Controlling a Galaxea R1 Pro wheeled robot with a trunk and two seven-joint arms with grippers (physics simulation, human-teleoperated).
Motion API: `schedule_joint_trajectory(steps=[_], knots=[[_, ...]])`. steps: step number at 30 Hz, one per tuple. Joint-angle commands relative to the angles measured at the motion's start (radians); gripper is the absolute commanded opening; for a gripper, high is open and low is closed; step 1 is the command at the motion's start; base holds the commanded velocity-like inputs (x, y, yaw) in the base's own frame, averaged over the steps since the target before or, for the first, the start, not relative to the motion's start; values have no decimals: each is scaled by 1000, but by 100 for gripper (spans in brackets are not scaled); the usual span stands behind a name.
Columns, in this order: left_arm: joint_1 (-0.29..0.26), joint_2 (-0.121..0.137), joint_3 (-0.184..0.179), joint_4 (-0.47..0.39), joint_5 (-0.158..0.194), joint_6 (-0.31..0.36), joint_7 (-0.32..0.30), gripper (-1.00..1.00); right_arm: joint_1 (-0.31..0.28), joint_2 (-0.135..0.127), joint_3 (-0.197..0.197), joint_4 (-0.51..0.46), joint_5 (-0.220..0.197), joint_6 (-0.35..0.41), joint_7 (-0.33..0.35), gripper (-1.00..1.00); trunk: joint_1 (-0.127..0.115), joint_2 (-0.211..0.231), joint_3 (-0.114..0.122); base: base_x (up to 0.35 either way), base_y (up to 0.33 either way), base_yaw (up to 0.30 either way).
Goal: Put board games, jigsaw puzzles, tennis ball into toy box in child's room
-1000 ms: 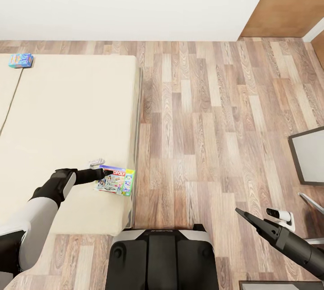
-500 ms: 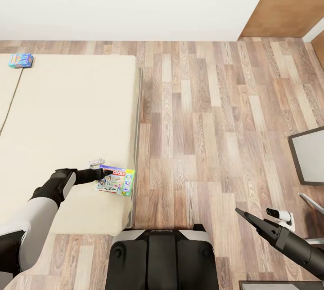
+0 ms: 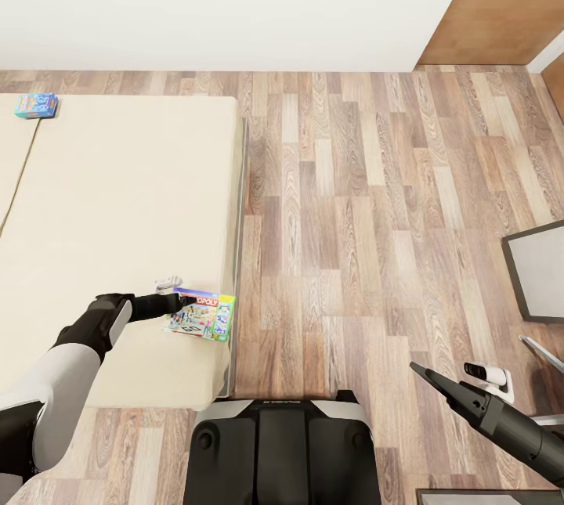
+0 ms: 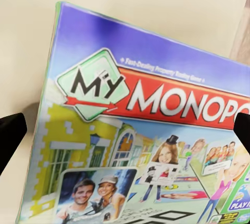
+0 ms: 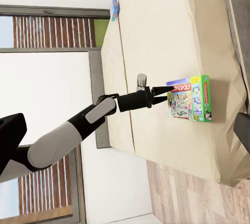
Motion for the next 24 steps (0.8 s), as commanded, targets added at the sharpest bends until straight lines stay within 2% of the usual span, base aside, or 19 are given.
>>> schedule_joint_trajectory(steps=[1,24], knots=[[0,-1,7,-1,-6,7,-7,100,0,0,0,0,-2,9,1,100,1,-2,-1,0,0,0],[0,-1,8,-1,-5,9,-8,100,0,-2,0,0,-2,9,2,100,1,-2,-1,0,0,0]])
